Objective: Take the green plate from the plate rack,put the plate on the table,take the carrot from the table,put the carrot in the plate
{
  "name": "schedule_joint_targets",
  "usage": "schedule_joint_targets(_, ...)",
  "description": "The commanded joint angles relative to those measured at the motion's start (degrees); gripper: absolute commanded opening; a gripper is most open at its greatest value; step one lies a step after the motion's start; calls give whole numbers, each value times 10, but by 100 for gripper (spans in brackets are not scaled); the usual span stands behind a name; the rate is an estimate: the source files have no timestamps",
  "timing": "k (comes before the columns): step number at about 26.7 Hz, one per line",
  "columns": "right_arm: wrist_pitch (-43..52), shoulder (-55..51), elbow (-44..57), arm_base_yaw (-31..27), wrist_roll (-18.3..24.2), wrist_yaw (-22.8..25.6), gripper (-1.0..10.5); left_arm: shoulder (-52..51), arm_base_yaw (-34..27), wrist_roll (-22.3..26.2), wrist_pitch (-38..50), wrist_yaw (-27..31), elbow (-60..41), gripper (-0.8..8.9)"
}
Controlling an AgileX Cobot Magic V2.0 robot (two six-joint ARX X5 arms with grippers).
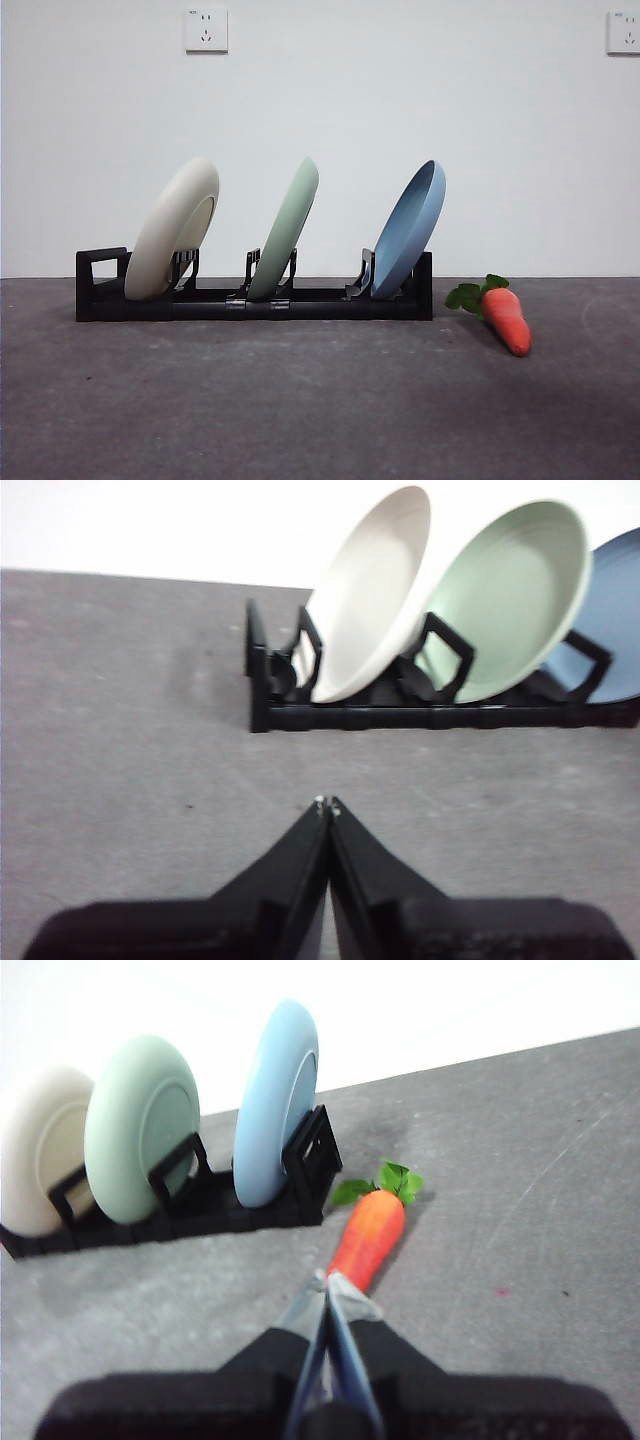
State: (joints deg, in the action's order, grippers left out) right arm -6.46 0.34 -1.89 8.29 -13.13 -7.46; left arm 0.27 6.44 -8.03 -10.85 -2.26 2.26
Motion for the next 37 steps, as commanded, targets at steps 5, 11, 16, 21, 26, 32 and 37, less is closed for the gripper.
schedule_joint_targets(5,-19,43,-78,0,-56,-3,-12,12,-2,-38,-50,-53,85,-8)
schedule_joint_targets(11,-104,127,-185,1,-41,-47,-12,60,-2,-39,-114,-104,171,-8)
schedule_joint_targets(16,-211,206,-290,1,23,-82,-12,116,-2,-3,-190,-154,251,-8)
schedule_joint_targets(21,-338,278,-391,4,98,-93,-12,165,-1,38,-265,-205,317,-8)
schedule_joint_targets(26,-452,336,-473,15,162,-122,-12,202,-1,75,-332,-258,368,-8)
schedule_joint_targets(32,-531,368,-513,32,186,-121,4,225,0,103,-383,-280,402,-4)
schedule_joint_targets(37,-530,368,-513,32,185,-117,467,225,-1,96,-381,-276,402,564)
